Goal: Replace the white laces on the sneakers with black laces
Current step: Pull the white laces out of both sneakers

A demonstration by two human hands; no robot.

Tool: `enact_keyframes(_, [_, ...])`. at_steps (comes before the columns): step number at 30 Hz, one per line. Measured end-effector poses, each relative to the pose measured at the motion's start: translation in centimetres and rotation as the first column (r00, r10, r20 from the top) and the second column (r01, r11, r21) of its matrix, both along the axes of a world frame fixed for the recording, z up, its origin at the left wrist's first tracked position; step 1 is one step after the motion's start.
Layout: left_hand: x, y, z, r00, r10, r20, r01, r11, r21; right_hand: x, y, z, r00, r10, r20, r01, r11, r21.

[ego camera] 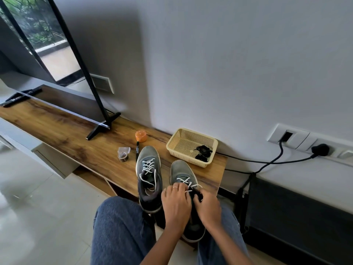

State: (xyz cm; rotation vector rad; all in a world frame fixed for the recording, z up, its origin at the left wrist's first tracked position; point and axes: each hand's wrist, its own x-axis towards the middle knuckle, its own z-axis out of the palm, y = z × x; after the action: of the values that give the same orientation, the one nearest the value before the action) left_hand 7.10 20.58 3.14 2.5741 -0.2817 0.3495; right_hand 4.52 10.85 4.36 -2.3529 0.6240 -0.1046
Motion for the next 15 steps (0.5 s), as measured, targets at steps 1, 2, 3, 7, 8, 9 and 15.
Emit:
enact_keyframes(1, [0.2, 0.0, -0.1, 1.0, -0.012, -0.001, 0.012, 0.998, 0.066, 0.0, 0.1, 0.0, 1.0, 0.008, 0.001, -0.008, 1.0, 0.004])
enact_keyframes(2, [0.4, -0.1, -0.1, 1.0, -0.015, -0.021, 0.018, 0.994, 0.106, -0.1, 0.1, 0.0, 1.0, 0.013, 0.002, -0.013, 1.0, 0.007])
enact_keyframes(3, [0.6, -0.1, -0.4, 0.999, -0.018, -0.029, 0.022, 0.989, 0.144, -0.1, 0.1, -0.1, 1.0, 0.012, 0.008, -0.012, 1.0, 0.012])
enact_keyframes(7, [1.1, -0.3, -1.1, 0.998, -0.016, -0.055, 0.025, 0.984, 0.176, 0.0, 0.1, -0.4, 0.999, 0.0, 0.042, -0.001, 1.0, 0.028])
enact_keyframes(8, [1.2, -0.3, -1.1, 0.997, -0.013, -0.07, 0.025, 0.985, 0.173, 0.1, 0.0, -0.5, 0.999, -0.002, 0.049, 0.0, 1.0, 0.03])
enact_keyframes(9, [1.3, -0.3, -1.0, 0.996, -0.014, -0.084, 0.028, 0.986, 0.167, 0.1, 0.0, -0.6, 0.999, -0.003, 0.052, 0.001, 1.0, 0.032])
enact_keyframes(15, [1.2, 0.3, 0.6, 0.993, -0.005, -0.119, -0.003, 0.998, -0.064, 0.2, 0.1, -1.2, 0.995, -0.051, 0.085, 0.047, 0.997, 0.058])
